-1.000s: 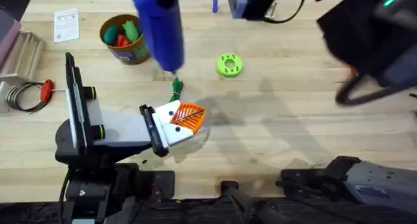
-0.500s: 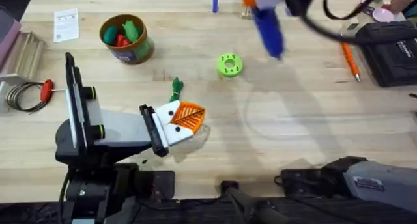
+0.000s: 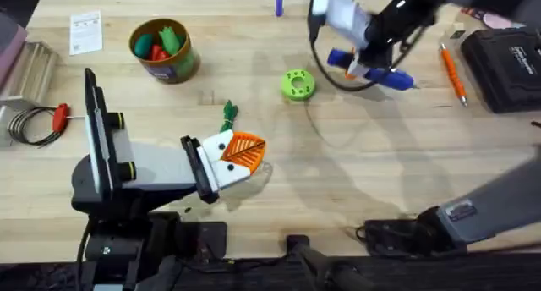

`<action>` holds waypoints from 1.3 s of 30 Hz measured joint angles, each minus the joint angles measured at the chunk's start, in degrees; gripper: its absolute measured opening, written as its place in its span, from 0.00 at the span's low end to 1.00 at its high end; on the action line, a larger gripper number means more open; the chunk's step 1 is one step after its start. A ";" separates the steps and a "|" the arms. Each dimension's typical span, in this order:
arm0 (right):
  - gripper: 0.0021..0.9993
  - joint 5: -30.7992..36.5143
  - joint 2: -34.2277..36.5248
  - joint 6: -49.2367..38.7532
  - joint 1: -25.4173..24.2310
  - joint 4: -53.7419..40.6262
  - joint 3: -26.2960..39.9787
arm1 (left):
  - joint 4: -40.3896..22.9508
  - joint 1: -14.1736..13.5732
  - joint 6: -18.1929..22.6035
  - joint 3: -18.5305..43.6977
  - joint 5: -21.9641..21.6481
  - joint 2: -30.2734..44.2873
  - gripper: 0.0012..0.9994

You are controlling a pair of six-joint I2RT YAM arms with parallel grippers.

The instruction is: Pick up the gripper from the table and insert it into the empty holder that is missing its gripper. Then pick up a screw, insert it into the mounting hole, and use the screwdriver to tighten it. Finally, clean up the table by picking up the vegetable and placing it into the bucket.

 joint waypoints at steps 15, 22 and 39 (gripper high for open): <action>0.98 7.26 7.79 -1.91 0.01 1.60 0.63 | 0.10 0.00 0.13 0.00 -0.67 0.00 0.02; 0.99 9.04 -1.43 10.59 0.97 1.27 0.63 | 0.19 0.00 0.03 0.00 -1.16 0.00 0.97; 0.99 1.70 -34.31 45.90 1.44 -2.77 0.51 | -5.14 0.00 -5.78 4.68 -20.26 1.36 0.99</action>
